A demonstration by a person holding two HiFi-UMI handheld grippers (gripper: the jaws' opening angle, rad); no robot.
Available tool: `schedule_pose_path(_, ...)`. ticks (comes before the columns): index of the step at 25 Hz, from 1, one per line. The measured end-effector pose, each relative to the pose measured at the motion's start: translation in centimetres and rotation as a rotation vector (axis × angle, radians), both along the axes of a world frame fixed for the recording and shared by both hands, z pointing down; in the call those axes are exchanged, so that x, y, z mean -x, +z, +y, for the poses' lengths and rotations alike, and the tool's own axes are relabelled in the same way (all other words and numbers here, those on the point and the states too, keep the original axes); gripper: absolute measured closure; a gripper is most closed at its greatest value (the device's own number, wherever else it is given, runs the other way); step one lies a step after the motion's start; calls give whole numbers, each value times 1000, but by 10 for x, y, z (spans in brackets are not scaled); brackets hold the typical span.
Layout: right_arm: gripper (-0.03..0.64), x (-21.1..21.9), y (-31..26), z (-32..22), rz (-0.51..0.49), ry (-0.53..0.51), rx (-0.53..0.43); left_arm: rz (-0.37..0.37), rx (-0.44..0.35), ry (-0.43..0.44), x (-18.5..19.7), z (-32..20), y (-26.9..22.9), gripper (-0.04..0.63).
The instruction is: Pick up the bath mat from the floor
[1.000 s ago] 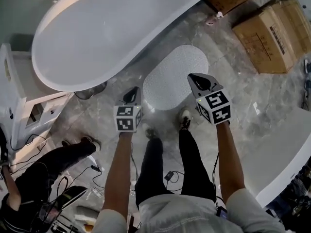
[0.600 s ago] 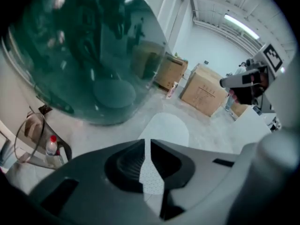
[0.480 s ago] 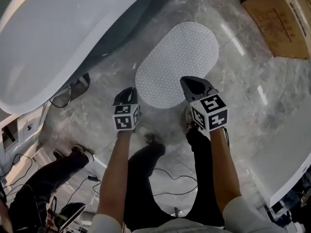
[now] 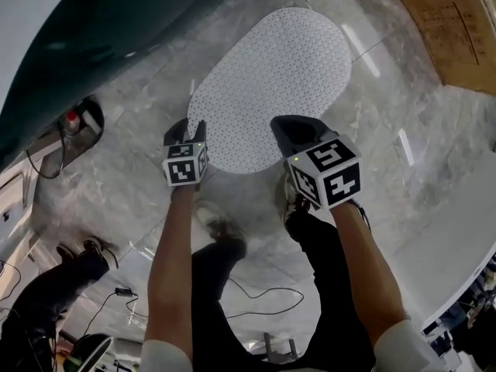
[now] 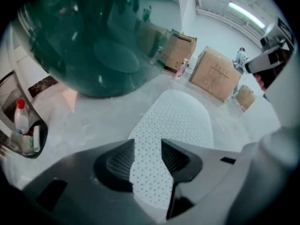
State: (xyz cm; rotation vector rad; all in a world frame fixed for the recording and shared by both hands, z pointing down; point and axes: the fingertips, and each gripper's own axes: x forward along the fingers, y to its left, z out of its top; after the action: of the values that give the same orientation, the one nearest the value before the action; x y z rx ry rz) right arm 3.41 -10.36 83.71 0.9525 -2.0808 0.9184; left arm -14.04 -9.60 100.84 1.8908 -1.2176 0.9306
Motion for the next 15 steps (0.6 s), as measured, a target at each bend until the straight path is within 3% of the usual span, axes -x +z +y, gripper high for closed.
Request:
schedule_pose_path(4, 603, 16, 22, -11, -206, 165, 129, 34, 45, 29, -6, 3, 49, 324)
schedule_pose_path(8, 603, 28, 33, -6, -169, 80, 109, 36, 132, 6, 3, 16, 94, 287)
schedule_pose_path(10, 603, 31, 33, -8, -213, 84, 122, 19, 155, -10, 9, 19, 110, 280)
schedule_pose_path(12, 601, 30, 33, -13, -239, 80, 126, 7, 162, -44, 17, 17, 119, 270)
schedule_pose_path(15, 603, 21, 38, -17, -202, 62, 112, -16, 126, -68, 22, 17, 129, 262)
